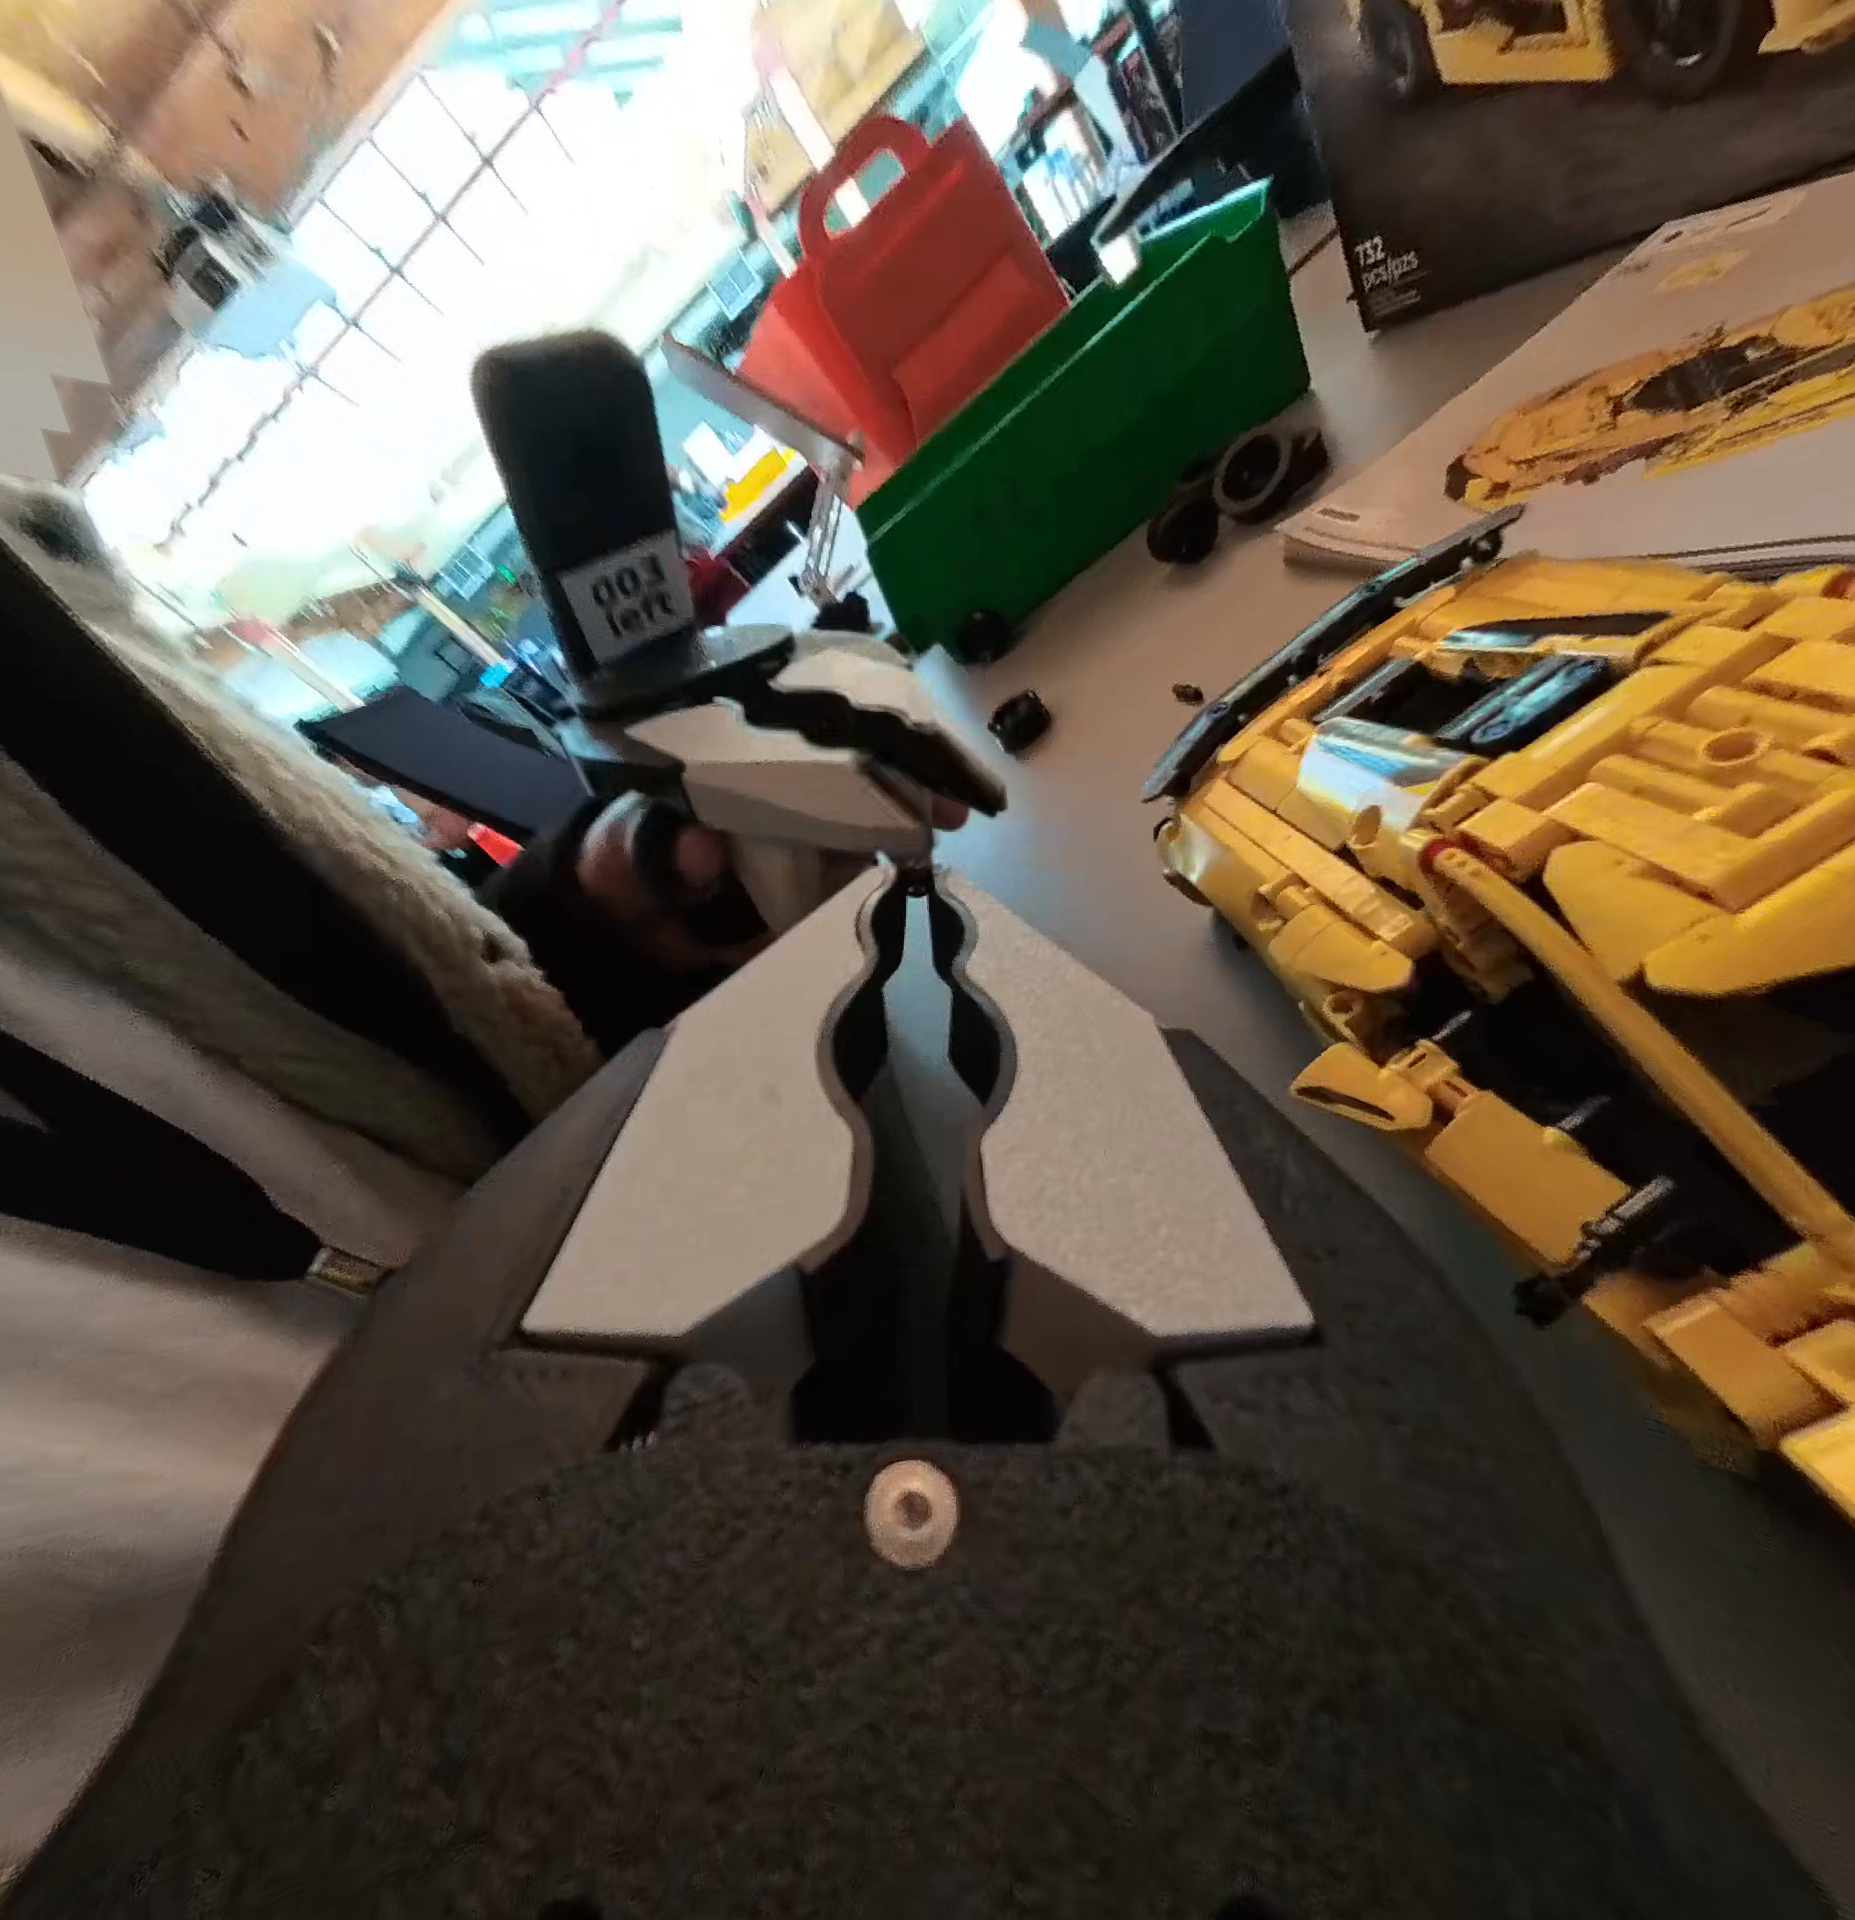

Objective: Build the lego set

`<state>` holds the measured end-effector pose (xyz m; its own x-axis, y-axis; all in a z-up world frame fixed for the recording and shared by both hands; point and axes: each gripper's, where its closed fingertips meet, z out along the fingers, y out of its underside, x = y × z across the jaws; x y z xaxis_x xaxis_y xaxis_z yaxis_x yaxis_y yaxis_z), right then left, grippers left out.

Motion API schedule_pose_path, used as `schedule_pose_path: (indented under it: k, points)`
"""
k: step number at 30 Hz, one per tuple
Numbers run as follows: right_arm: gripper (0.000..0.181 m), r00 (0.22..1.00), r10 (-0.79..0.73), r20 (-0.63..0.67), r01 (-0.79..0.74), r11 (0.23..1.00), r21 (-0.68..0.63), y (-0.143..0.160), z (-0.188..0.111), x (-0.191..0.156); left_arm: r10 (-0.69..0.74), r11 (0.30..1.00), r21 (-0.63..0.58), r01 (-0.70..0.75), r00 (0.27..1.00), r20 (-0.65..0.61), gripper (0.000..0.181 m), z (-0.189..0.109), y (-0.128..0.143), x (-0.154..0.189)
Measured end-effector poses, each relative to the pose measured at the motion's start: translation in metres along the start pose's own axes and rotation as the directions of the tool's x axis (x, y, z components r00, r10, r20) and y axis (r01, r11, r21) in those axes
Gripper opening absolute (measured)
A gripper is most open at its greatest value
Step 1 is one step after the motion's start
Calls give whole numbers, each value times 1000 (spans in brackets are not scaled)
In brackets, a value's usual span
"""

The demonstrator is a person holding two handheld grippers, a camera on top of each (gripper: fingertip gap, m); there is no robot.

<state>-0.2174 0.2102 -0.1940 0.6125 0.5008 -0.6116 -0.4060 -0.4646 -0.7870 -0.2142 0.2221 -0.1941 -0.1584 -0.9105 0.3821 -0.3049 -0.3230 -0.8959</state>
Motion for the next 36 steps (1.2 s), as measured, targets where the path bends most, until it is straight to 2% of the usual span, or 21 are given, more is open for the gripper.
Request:
schedule_pose_path:
  k: [4,8,11,16,23,26,27,29,31,32,34,36]
  points:
    - [3,985,139,101,-143,989,28,-5,-2,-6,194,980,-34,-195,981,-24,30,1,14,8]
    - [3,960,248,130,-249,969,-7,2,1,-4,386,919,-84,-385,922,5,30,8,17,15]
    - [3,885,406,226,-414,910,-14,1,0,-4,476,877,-88,-473,879,24,27,12,13,16]
    - [3,846,460,271,-477,879,-2,-4,-4,-4,510,860,-32,-509,860,7,6,14,1,22]
    - [4,827,490,274,-497,866,-50,1,-5,-5,499,866,-34,-499,866,-23,5,13,6,24]
    - [6,923,331,195,-336,942,-7,-7,-20,7,446,895,1,-446,895,0,5,6,3,16]
    - [7,963,244,119,-242,970,-31,-3,-26,16,407,913,16,-407,913,7,4,2,3,11]
    - [15,997,-28,-67,15,983,-186,16,-34,34,325,944,58,-325,946,10,4,-3,2,4]
    - [18,938,-312,-152,226,881,-415,42,-39,49,243,968,70,-242,970,-6,4,-3,7,-2]
    - [18,896,-409,-171,275,815,-509,52,-42,57,222,974,53,-221,975,-12,4,-2,11,-3]
    - [20,847,-503,-172,316,736,-599,62,-41,65,241,971,13,-241,971,-9,4,1,18,-4]
    - [23,843,-512,-166,324,729,-603,64,-34,65,252,967,-25,-252,968,-18,4,5,25,-3]
